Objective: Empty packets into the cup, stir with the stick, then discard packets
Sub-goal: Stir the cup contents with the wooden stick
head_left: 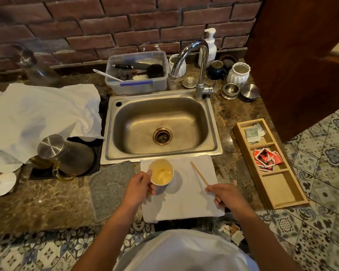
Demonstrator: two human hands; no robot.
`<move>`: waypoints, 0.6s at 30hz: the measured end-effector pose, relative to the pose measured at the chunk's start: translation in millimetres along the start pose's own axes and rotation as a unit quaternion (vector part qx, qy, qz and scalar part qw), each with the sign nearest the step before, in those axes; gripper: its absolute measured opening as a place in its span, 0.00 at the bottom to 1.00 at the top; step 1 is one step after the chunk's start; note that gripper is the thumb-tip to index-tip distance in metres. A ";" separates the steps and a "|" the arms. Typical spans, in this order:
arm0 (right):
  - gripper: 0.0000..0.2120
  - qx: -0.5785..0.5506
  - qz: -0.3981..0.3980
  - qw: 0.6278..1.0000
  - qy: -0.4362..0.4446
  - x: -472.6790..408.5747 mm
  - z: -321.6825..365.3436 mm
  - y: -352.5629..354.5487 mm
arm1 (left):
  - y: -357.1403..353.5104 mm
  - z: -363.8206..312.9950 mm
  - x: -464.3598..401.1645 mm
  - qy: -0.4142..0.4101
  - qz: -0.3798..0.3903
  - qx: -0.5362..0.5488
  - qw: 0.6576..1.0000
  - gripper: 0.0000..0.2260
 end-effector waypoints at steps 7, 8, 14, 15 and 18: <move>0.10 0.065 -0.050 0.995 -0.053 -10.8 -13.6 -0.3 | 1.1 -1.9 1.3 0.003 -0.008 -0.006 1.000 0.18; 0.10 0.086 -0.057 0.993 -0.054 -12.9 -14.9 -0.1 | 1.1 -2.9 1.7 0.000 -0.009 -0.004 1.000 0.17; 0.12 0.160 -0.072 0.982 -0.063 -22.4 -26.8 -1.5 | 0.6 -4.7 5.5 -0.001 -0.005 0.010 1.000 0.15; 0.13 0.167 -0.076 0.981 -0.063 -22.8 -28.2 -1.6 | 0.4 -4.9 6.1 -0.001 -0.004 0.011 1.000 0.15; 0.14 0.176 -0.092 0.978 -0.062 -23.6 -31.5 -0.1 | 1.5 -4.7 7.0 -0.002 -0.004 0.012 1.000 0.16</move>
Point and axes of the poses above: each hand's wrist, its own x-axis away from the middle knuckle, its own y-axis out of the back of the hand, z = x × y, the point moved 10 cm from there along -x, towards the middle knuckle, and after that the axes turned 3 degrees about -y, right-handed, at the moved point
